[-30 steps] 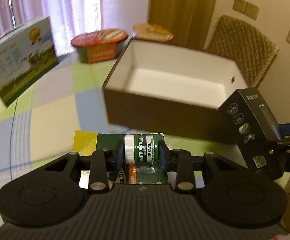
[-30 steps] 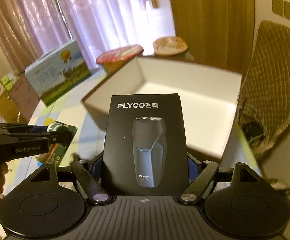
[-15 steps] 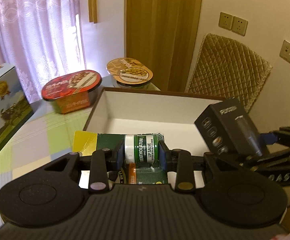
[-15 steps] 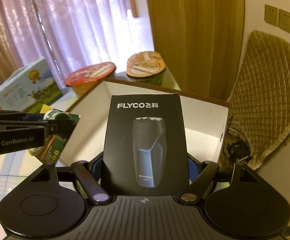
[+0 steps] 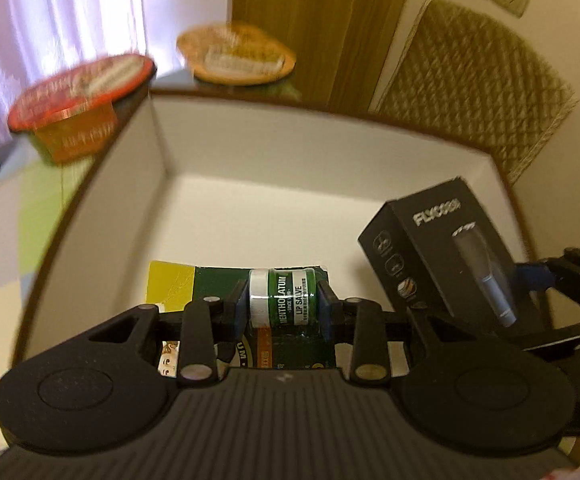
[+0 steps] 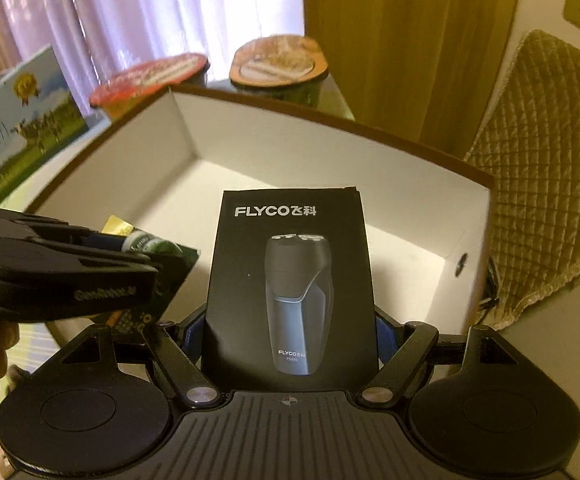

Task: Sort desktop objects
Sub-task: 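Carry the card with the left tool while the right tool carries the FLYCO box into the brown box, then open the left tool to drop the card while the right tool releases the FLYCO box inside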

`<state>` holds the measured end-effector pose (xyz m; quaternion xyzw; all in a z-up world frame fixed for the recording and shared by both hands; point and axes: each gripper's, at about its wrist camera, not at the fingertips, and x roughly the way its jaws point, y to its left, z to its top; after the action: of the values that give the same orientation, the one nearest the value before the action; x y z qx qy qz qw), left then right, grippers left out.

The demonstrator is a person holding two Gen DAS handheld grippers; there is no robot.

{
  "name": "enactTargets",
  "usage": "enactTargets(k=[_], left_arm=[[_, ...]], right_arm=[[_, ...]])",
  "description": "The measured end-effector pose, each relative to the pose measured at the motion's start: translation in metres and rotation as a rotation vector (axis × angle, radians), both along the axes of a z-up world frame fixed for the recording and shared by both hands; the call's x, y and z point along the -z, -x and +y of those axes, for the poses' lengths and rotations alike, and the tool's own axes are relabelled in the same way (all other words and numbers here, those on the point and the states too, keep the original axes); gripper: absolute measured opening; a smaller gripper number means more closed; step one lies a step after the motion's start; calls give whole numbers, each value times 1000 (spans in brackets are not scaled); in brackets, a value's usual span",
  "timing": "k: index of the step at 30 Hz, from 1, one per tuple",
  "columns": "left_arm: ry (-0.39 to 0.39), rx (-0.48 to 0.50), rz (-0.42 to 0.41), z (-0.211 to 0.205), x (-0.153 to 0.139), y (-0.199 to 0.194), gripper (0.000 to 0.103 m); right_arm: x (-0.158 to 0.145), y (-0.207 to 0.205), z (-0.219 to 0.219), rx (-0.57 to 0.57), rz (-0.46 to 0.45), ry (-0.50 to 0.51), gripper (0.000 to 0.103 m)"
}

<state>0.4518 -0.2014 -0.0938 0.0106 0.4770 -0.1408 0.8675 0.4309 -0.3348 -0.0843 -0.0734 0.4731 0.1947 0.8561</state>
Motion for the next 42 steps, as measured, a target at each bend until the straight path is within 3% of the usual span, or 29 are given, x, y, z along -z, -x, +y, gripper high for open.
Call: enactTargets(k=[7, 25, 28, 31, 36, 42], left_arm=[[-56, -38, 83, -2, 27, -17, 30], [-119, -102, 104, 7, 26, -22, 42], [-119, -108, 104, 8, 25, -22, 48], [-127, -113, 89, 9, 21, -19, 58], [-138, -116, 62, 11, 11, -11, 74], [-144, -132, 47, 16, 3, -1, 78]], right_arm=[[14, -15, 6, -26, 42, 18, 76], [31, -30, 14, -88, 101, 20, 77], [28, -30, 16, -115, 92, 19, 92], [21, -25, 13, -144, 52, 21, 101], [15, -19, 5, -176, 42, 16, 101], [6, -9, -3, -209, 8, 21, 101]])
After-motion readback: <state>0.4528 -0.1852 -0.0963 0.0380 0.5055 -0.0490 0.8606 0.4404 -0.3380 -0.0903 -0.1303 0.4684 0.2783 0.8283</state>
